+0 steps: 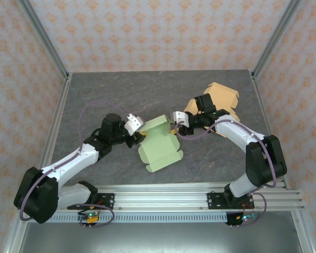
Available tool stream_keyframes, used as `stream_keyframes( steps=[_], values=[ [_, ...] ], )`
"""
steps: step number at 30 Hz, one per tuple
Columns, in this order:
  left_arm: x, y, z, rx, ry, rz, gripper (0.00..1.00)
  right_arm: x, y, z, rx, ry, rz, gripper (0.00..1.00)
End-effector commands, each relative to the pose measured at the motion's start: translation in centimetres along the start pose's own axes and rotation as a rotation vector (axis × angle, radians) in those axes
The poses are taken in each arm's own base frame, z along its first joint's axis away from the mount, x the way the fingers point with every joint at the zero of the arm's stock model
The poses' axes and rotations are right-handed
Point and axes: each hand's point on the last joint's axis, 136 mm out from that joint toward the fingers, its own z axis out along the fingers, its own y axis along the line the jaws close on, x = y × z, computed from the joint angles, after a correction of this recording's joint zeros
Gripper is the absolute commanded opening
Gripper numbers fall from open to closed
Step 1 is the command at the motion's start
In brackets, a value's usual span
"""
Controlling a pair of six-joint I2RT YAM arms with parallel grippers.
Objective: Fold the paper box
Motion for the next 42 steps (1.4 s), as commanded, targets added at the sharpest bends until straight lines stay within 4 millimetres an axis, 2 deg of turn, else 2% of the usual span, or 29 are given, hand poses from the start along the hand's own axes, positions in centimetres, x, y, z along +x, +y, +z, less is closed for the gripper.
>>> stream_keyframes(
  steps=[1,5,8,10,15,17,20,22,25,29,33,36,39,42],
  values=[
    [-1.6,0.8,0.1,-0.032,-0.053,0.000,0.40,-0.1,-1.6,0.6,0.075,-0.035,0.047,0.41],
    [-1.5,0.6,0.5,-0.018,-0.051,-0.014,0.40,0.4,-3.7,1.4,0.218,-0.033,0.079,0.39],
    [-1.5,0.6,0.8,-0.013,-0.056,-0.026,0.41,0.5,-4.9,1.9,0.303,-0.063,0.138,0.44],
    [-1.5,0.5,0.9,-0.005,-0.057,-0.033,0.40,-0.1,-5.4,2.0,0.329,-0.123,0.165,0.44],
    [-1.9,0.6,1.3,-0.006,-0.061,-0.065,0.40,-0.7,-6.8,2.8,0.439,-0.190,0.219,0.33],
    [-1.9,0.6,1.6,-0.005,-0.060,-0.085,0.40,-0.5,-8.0,2.9,0.535,-0.192,0.259,0.30],
    [-1.9,0.9,2.1,-0.029,-0.054,-0.119,0.40,0.0,-10.9,1.9,0.724,-0.262,0.430,0.30],
    [-1.8,1.3,2.5,-0.048,-0.048,-0.147,0.40,0.6,-11.8,1.8,0.798,-0.290,0.502,0.30],
    [-1.9,1.8,2.8,-0.072,-0.045,-0.201,0.40,0.8,-12.1,2.2,0.875,-0.287,0.495,0.29],
    [-2.5,2.0,2.6,-0.082,-0.064,-0.257,0.40,1.6,-12.8,2.1,1.003,-0.239,0.508,0.20],
    [-2.6,2.0,2.5,-0.088,-0.064,-0.271,0.40,2.5,-13.6,1.2,1.135,-0.210,0.543,0.23],
    [-2.0,1.8,2.7,-0.093,-0.044,-0.278,0.40,2.8,-13.8,1.0,1.174,-0.190,0.548,0.23],
    [-1.8,1.8,2.8,-0.094,-0.041,-0.287,0.40,1.7,-13.3,2.0,1.093,-0.209,0.504,0.29],
    [-1.6,2.0,2.7,-0.111,-0.032,-0.295,0.40,0.7,-12.3,2.9,0.999,-0.205,0.435,0.40]
  ],
)
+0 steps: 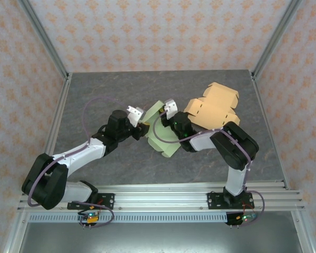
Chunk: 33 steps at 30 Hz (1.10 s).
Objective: Fold the paper box
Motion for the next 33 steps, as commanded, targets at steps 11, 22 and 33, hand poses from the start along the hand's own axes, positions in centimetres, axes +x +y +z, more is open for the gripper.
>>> stream_keyframes(
  steps=[11,22,33],
  values=[
    [-0.4,-0.7,-0.3,0.016,-0.002,0.003,0.40,-1.6,-0.4,-3.5,-0.276,-0.001,-0.125,0.55],
    [-0.6,-0.9,0.2,0.031,0.013,-0.001,0.40,-2.0,0.1,-4.5,-0.396,0.016,-0.169,0.54],
    [-0.6,-1.4,1.0,0.043,0.032,-0.024,0.40,-3.4,-1.5,-0.1,-0.156,-0.061,-0.063,0.28]
  ],
)
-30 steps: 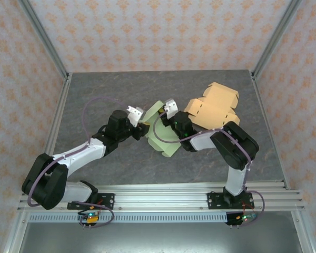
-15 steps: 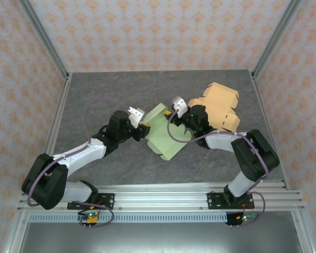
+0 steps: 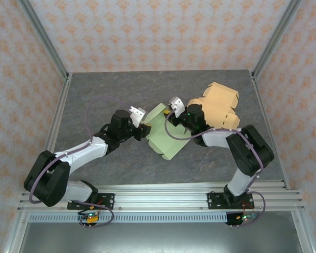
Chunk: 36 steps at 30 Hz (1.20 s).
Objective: Fold the paper box
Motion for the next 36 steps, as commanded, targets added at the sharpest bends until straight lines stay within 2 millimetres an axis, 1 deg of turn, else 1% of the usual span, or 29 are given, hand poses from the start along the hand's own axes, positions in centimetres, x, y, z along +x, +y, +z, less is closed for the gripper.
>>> stream_keyframes(
  steps=[1,4,7,8,10,13,15,17,20,24,26,28,31,33,36],
  values=[
    [-1.4,-0.9,0.2,0.027,-0.015,-0.009,0.40,-3.1,-2.0,0.9,0.152,-0.109,0.021,0.26],
    [-1.3,-1.3,0.6,0.039,-0.010,-0.023,0.40,-3.3,-2.0,1.5,0.240,-0.138,0.027,0.21],
    [-1.2,-1.3,1.0,0.040,-0.010,-0.046,0.40,-3.3,-2.6,1.4,0.340,-0.155,0.036,0.10],
    [-1.3,-1.4,1.1,0.040,-0.010,-0.051,0.40,-3.0,-3.2,1.2,0.397,-0.149,0.039,0.09],
    [-1.2,-1.5,1.3,0.042,-0.003,-0.055,0.40,-2.8,-3.7,0.9,0.442,-0.141,0.052,0.09],
    [-0.9,-1.1,1.7,0.028,0.011,-0.057,0.40,-2.5,-2.9,1.0,0.400,-0.143,0.067,0.14],
    [-0.7,-0.8,1.9,0.010,0.023,-0.054,0.40,-2.3,-1.8,0.6,0.344,-0.147,0.056,0.26],
    [-0.6,-0.5,1.9,-0.006,0.031,-0.049,0.40,-1.9,-1.3,-0.1,0.303,-0.142,0.037,0.36],
    [-0.7,-0.2,2.0,-0.027,0.042,-0.039,0.40,-0.8,-0.1,-1.3,0.175,-0.110,0.009,0.46],
    [-0.7,0.2,1.9,-0.049,0.058,-0.018,0.40,1.3,1.2,-3.1,-0.028,0.010,-0.014,0.48],
    [-0.8,0.3,1.8,-0.055,0.061,-0.012,0.40,1.9,1.6,-4.1,-0.083,0.043,-0.036,0.49],
    [-1.0,0.2,1.8,-0.049,0.059,-0.013,0.40,2.4,1.4,-4.5,-0.098,0.068,-0.034,0.50],
    [-1.3,-0.4,1.8,-0.018,0.046,-0.040,0.40,2.5,0.7,-4.1,-0.063,0.078,0.008,0.52],
    [-1.6,-0.9,1.7,0.009,0.029,-0.068,0.40,1.9,0.1,-3.5,-0.031,0.040,0.062,0.52],
    [-1.4,-1.2,1.7,0.028,0.036,-0.090,0.40,1.5,-1.2,-2.6,0.048,0.012,0.122,0.51]
  ],
)
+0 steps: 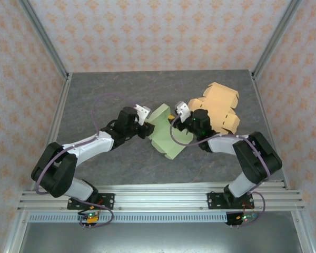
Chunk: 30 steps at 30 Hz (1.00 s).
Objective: Fold the paper box
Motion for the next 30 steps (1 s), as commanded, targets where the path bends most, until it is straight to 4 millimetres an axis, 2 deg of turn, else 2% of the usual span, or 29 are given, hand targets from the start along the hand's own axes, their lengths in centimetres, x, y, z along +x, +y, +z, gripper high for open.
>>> stream_keyframes(
  steps=[1,5,12,15,17,18,21,23,26,28,30],
  values=[
    [-1.6,-1.0,-0.4,0.041,-0.037,-0.027,0.40,-1.4,-1.0,1.1,0.056,-0.054,0.076,0.51],
    [-1.3,-1.2,-0.4,0.054,-0.018,-0.054,0.40,-1.5,-0.6,2.5,0.090,-0.045,0.054,0.47],
    [-1.4,-1.3,-0.6,0.059,-0.024,-0.080,0.40,-1.0,-1.5,4.3,0.284,0.019,-0.006,0.22],
    [-1.1,-1.2,-0.3,0.054,-0.013,-0.086,0.40,-0.6,-1.8,4.4,0.389,0.034,-0.040,0.20],
    [-1.0,-1.1,-0.1,0.051,-0.008,-0.092,0.40,-0.7,-1.6,4.3,0.414,0.015,-0.055,0.21],
    [-1.0,-1.0,0.0,0.049,-0.008,-0.092,0.40,-0.8,-1.3,4.2,0.405,-0.001,-0.052,0.25],
    [-0.9,-0.6,0.2,0.029,-0.003,-0.070,0.40,-1.6,0.0,3.4,0.313,-0.082,-0.030,0.47],
    [-0.7,-0.2,0.4,0.002,0.005,-0.034,0.40,-1.6,0.6,2.8,0.244,-0.089,-0.032,0.53],
    [-0.5,0.6,0.8,-0.041,0.028,0.016,0.40,-1.6,1.0,1.2,0.119,-0.090,0.007,0.57],
    [-0.8,1.1,1.1,-0.063,0.027,0.041,0.40,-1.6,1.5,-0.4,0.039,-0.095,0.018,0.64],
    [-1.2,1.3,1.3,-0.076,0.015,0.058,0.41,-2.0,1.0,-1.9,0.054,-0.102,0.050,0.70]
  ],
)
